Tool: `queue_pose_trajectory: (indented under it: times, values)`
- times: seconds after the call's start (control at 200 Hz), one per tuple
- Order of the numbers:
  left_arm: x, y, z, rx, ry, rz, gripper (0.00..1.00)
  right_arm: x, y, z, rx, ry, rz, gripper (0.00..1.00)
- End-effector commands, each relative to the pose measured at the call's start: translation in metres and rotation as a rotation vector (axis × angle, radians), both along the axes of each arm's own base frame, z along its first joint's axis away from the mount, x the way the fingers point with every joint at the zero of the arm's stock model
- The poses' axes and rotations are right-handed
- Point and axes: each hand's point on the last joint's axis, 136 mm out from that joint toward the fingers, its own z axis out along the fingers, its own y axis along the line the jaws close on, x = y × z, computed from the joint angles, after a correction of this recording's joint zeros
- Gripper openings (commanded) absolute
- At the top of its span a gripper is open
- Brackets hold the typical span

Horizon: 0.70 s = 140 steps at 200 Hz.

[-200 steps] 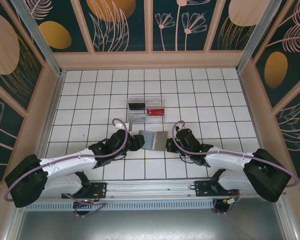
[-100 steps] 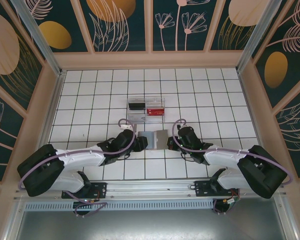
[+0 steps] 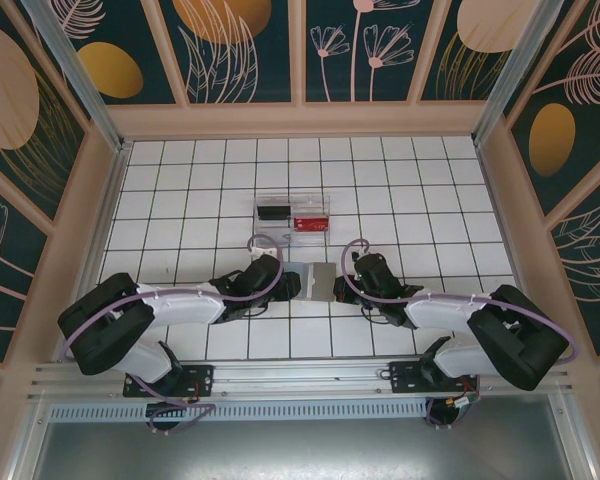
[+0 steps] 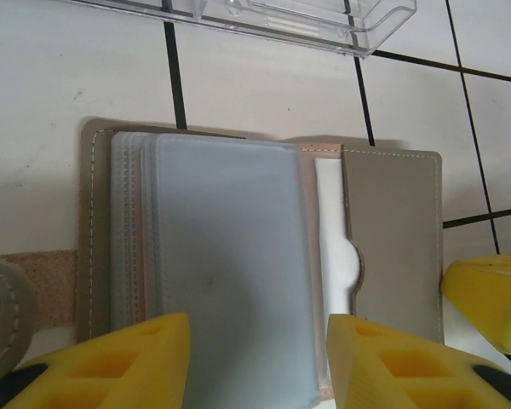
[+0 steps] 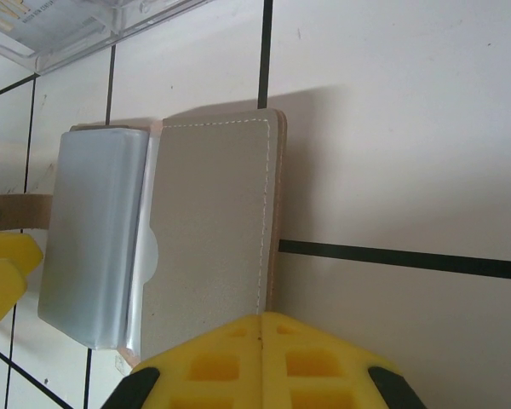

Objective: Take the credit cards out of the card holder

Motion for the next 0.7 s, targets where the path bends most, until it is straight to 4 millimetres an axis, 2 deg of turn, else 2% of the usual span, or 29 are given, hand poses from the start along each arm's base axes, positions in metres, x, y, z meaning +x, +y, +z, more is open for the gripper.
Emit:
queue_pose_trajectory:
  times: [0.0,0.3,0.511,0.696]
  values:
    - [0.006,0.002,-0.003,0.037,-0.002,0.022,0.47,0.005,0.005,0.006,0.017,-0.035,0.019,0.00]
    - [0.010,0.009,-0.004,0.067,-0.011,0.055,0.47,0.005,0.005,0.005,0.015,-0.032,0.019,0.00]
    - [0.011,0.013,0.004,0.053,-0.037,0.068,0.49,0.005,0.005,0.003,0.011,-0.024,0.021,0.00]
    - [0.008,0.011,-0.009,0.071,-0.003,0.053,0.49,0.006,0.007,0.003,0.014,-0.021,0.024,0.00]
